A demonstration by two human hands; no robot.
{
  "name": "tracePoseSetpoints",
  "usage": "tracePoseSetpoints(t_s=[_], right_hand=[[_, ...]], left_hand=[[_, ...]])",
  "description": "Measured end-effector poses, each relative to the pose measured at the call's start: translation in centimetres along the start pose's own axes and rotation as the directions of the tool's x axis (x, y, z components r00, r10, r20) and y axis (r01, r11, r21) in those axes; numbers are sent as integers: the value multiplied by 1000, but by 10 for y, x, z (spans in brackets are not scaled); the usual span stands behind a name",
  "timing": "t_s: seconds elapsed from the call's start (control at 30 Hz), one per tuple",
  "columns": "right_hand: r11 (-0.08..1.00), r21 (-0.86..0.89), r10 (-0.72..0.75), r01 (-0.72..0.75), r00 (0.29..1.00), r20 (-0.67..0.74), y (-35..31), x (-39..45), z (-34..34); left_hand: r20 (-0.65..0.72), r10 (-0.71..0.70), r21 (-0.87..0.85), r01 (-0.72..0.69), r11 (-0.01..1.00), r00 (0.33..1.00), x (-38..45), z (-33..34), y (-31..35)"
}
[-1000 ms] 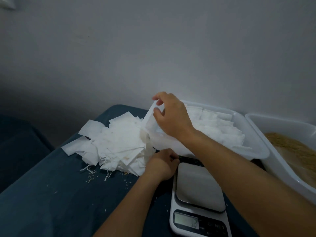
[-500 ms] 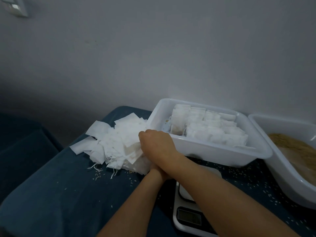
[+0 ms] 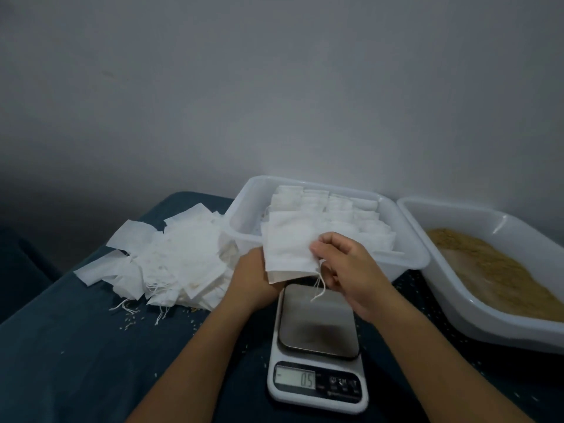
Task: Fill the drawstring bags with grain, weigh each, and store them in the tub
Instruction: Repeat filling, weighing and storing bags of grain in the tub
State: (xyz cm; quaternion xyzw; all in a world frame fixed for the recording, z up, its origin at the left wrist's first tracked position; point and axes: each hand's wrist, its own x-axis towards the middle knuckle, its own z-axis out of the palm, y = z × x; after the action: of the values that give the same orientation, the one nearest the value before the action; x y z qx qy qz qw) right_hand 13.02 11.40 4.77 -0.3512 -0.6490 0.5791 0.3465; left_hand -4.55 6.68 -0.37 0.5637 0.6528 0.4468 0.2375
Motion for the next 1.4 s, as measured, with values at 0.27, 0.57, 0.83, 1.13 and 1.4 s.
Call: tracePoseSetpoints(t_s=[0.27, 0.57, 0.83, 1.13, 1.4], right_hand=[[963, 258, 120, -76, 980, -160, 40, -21, -37], [984, 180, 50, -2, 964, -261, 47, -30, -40], [988, -13, -146, 154, 899, -412, 55, -29, -44], [985, 45, -126, 167, 871, -474, 55, -27, -58], [982, 67, -123, 175, 872, -473, 55, -26, -61]], left_hand=[[98, -17, -381, 53, 923, 995, -7, 20, 22], [-41, 143, -237, -149, 960, 989, -7, 31, 18], [-244, 190, -143, -230, 963, 951, -8, 22, 23], [-603, -174, -43, 187, 982, 779, 10, -122, -38], [-399, -389, 477, 551, 685, 830, 6, -143, -88]])
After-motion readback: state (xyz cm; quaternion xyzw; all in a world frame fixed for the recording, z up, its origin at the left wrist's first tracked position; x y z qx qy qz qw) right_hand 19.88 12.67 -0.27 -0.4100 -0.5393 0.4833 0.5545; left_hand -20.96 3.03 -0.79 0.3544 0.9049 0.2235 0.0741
